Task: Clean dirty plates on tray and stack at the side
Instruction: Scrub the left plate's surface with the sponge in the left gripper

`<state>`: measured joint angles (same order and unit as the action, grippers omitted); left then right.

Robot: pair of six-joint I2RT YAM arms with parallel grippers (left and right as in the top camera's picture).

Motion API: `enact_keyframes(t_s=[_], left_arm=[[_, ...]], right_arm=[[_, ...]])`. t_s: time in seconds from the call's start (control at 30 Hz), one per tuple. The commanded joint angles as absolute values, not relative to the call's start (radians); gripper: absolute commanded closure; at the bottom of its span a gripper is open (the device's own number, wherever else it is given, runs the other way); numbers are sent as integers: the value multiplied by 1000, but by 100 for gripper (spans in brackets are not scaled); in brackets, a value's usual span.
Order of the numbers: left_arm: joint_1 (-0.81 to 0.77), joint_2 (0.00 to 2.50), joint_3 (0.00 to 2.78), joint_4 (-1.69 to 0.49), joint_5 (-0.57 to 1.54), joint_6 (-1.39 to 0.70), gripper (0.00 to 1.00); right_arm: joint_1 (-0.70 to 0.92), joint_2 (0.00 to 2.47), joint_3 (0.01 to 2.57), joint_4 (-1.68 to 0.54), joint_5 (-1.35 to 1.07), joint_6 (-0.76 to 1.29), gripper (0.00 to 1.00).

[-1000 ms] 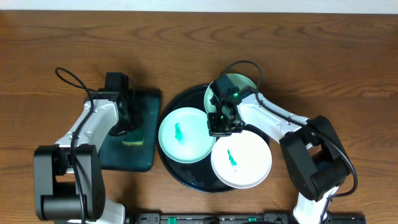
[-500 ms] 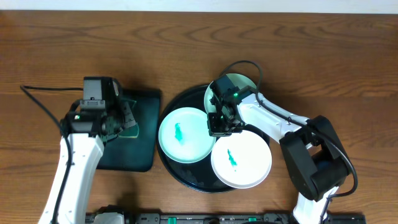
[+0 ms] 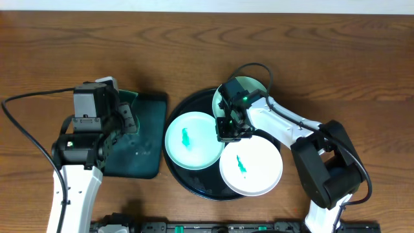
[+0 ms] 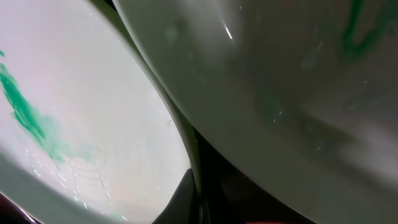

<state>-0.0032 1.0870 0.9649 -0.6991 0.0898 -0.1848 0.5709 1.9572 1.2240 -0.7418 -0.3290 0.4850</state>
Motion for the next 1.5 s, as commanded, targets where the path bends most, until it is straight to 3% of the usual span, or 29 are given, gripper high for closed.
enact_keyframes(t_s=[0.0,0.3,0.47,0.7,0.97,1.23,1.47], left_arm=[[-6,1114,971,-713,41,-197,93],[-6,1386,971,-801,113,-265,93],[-33,1376,972,-767,156,-265,93],[-154,1358,972,-753,372,-266,93],[-302,1462,972,-689,345,-349,93],[-315,1695,972,-577,239,-400,93],[-335,1851,972,-522,308,-424,93]], right_arm=[[577,1975,1227,-748,-319,462,99],[577,1975,1227,-748,-319,463,99],[577,1975,1226,-748,-319,463,99],[577,1975,1227,-747,-318,463,99],[577,1975,1227,-748,-319,463,99],[577,1975,1227,-748,-324,463,99],[577,1975,1227,-753,-334,463,99]])
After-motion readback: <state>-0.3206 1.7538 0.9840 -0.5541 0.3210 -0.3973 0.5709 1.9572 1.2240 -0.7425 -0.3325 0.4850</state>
